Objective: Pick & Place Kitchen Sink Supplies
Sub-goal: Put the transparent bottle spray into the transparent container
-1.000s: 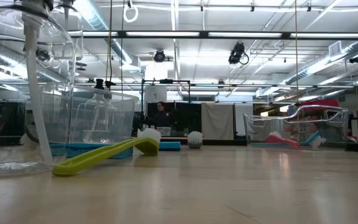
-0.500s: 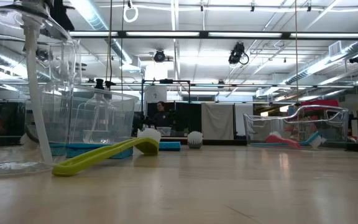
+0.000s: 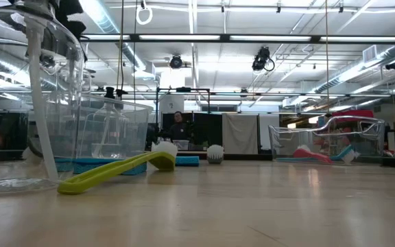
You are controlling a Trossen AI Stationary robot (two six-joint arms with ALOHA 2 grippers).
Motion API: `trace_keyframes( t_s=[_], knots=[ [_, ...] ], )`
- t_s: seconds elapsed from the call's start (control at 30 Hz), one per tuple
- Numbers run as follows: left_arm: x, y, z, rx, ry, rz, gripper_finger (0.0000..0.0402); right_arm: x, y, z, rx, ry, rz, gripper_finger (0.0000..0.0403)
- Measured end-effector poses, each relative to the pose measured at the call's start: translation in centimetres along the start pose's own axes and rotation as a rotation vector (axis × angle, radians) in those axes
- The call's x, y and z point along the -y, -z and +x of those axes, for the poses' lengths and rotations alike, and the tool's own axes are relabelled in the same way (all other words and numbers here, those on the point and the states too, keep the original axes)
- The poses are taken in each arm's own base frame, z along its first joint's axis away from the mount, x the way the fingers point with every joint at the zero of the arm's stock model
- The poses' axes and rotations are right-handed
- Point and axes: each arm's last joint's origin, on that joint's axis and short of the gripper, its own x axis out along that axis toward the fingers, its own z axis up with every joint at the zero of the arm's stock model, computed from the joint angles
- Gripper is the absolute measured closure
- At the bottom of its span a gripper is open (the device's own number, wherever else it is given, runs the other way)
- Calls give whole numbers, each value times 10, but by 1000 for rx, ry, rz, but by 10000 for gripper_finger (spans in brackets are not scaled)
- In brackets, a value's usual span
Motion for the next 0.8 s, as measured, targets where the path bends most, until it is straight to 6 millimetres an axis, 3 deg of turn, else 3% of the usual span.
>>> trace_keyframes(
  t_s=[0.2,0.8],
  knots=[
    [-2,5,13,-1,-74,-66,257,0,-3,0,30,4,6,92],
    [-14,-4,48,-78,-83,-160,245,2,-5,0,50,59,13,92]
  ],
)
